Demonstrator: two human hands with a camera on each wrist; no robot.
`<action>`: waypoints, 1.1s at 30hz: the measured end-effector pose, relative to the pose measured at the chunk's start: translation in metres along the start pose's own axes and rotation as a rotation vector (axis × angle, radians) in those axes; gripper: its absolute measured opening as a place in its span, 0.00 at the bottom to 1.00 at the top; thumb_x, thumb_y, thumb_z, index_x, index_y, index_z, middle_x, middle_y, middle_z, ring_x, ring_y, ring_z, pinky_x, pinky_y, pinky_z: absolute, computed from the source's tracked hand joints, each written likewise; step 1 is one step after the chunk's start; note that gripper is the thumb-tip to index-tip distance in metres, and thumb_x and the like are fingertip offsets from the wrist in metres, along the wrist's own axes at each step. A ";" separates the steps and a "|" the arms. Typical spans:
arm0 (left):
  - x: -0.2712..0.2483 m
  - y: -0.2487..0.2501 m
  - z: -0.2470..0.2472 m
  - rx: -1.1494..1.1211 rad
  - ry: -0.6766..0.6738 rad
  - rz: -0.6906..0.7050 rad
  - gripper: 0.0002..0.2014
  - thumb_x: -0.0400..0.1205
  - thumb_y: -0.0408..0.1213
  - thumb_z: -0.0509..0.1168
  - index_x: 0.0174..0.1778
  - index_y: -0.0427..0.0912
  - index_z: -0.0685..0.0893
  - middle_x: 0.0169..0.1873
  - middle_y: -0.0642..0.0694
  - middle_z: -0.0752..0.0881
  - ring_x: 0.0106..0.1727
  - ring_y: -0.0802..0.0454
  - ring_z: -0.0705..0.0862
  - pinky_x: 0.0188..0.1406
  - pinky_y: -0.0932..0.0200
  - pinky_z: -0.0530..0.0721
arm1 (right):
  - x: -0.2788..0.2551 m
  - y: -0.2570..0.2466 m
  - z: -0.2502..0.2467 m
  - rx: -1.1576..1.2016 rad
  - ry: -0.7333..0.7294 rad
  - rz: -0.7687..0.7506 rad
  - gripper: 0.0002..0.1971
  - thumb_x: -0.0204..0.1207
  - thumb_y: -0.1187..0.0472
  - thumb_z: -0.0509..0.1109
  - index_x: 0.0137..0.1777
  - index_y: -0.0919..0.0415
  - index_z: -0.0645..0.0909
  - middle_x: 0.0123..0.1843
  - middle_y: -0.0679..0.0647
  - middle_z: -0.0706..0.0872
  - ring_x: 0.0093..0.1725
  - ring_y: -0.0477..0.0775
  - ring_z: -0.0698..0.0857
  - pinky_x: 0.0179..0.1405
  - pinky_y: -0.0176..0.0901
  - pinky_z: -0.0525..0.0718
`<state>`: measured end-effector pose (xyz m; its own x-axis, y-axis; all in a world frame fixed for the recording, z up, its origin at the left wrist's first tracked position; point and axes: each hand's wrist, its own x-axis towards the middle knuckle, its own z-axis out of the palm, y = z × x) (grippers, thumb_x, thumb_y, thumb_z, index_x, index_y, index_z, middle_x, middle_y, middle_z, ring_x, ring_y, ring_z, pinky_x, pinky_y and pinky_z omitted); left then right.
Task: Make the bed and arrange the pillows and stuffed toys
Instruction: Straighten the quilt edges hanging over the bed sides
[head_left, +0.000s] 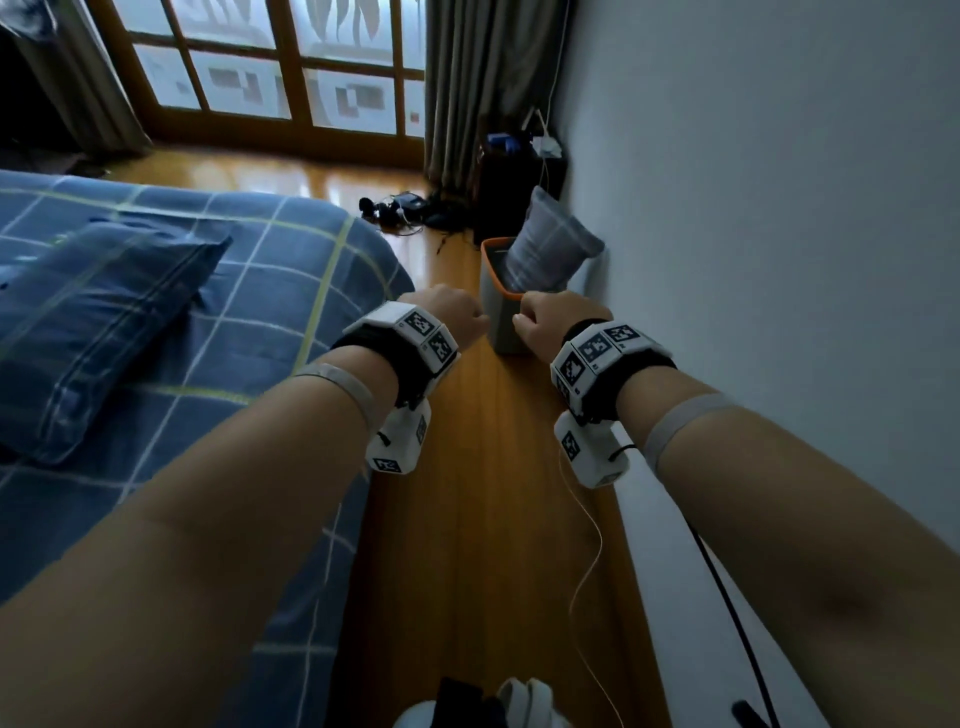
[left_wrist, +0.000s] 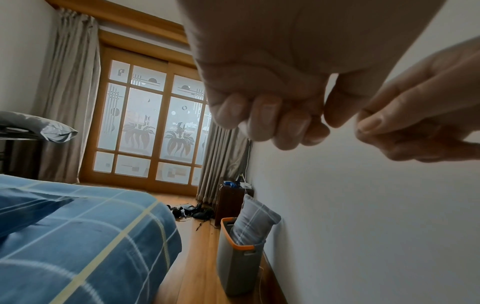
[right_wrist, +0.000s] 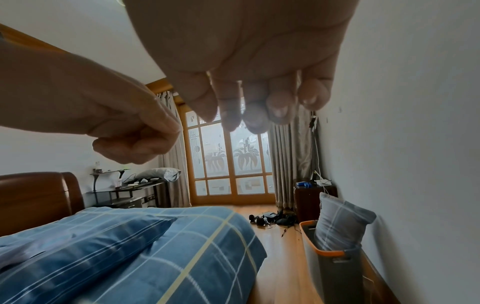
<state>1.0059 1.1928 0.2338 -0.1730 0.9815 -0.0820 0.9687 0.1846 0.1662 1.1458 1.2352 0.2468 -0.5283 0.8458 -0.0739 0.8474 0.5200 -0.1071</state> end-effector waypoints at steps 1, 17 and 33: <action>0.022 -0.002 -0.006 0.010 0.003 0.005 0.19 0.83 0.45 0.52 0.47 0.39 0.86 0.47 0.42 0.87 0.43 0.47 0.83 0.35 0.59 0.75 | 0.022 0.006 -0.004 0.006 0.004 0.002 0.15 0.82 0.51 0.53 0.57 0.58 0.77 0.53 0.59 0.84 0.51 0.60 0.82 0.48 0.49 0.79; 0.414 -0.123 -0.065 -0.076 -0.158 -0.151 0.15 0.83 0.42 0.54 0.31 0.43 0.75 0.28 0.48 0.73 0.32 0.52 0.72 0.27 0.63 0.64 | 0.472 0.045 -0.042 0.055 -0.077 -0.112 0.14 0.81 0.50 0.56 0.54 0.55 0.80 0.55 0.57 0.85 0.54 0.60 0.84 0.49 0.48 0.80; 0.759 -0.352 -0.137 -0.158 -0.175 -0.327 0.14 0.84 0.40 0.53 0.36 0.40 0.77 0.29 0.46 0.75 0.30 0.52 0.72 0.24 0.63 0.63 | 0.888 -0.058 -0.056 -0.042 -0.113 -0.306 0.17 0.82 0.46 0.55 0.50 0.56 0.79 0.48 0.54 0.84 0.43 0.56 0.80 0.39 0.43 0.75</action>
<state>0.5095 1.8799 0.2476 -0.4212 0.8490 -0.3191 0.8259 0.5044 0.2519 0.6303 1.9624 0.2434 -0.7590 0.6325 -0.1548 0.6490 0.7541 -0.1010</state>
